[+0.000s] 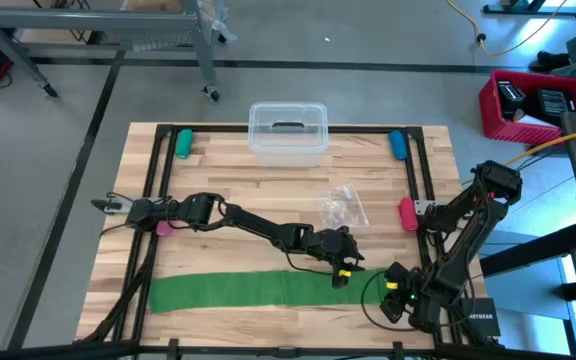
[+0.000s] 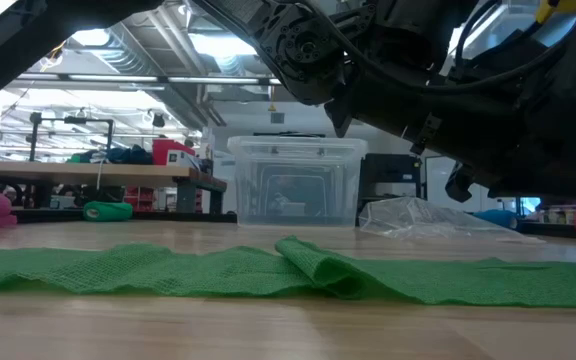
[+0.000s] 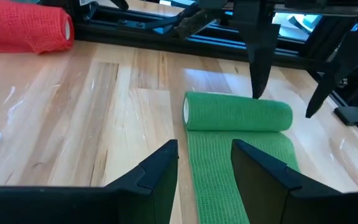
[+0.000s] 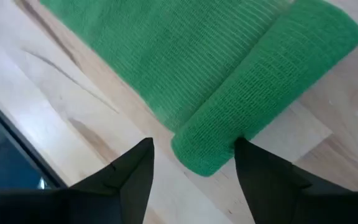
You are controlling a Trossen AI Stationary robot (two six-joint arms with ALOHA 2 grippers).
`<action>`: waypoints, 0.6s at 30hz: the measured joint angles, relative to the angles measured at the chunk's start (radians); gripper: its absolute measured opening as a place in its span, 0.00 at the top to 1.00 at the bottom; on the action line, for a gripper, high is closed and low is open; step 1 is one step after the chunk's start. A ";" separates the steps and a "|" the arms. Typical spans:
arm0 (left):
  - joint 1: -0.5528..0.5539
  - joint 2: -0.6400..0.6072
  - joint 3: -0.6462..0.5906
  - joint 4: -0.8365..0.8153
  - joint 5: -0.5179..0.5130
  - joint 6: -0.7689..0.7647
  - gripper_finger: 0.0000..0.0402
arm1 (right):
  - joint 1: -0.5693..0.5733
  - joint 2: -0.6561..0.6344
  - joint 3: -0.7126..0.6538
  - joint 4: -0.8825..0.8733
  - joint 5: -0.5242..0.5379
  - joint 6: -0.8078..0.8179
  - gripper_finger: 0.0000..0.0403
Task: Roll bandage
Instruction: Roll the green bandage
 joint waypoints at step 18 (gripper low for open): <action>0.002 0.000 -0.001 -0.001 0.000 0.003 0.65 | -0.006 0.112 0.000 -0.017 0.050 -0.036 0.67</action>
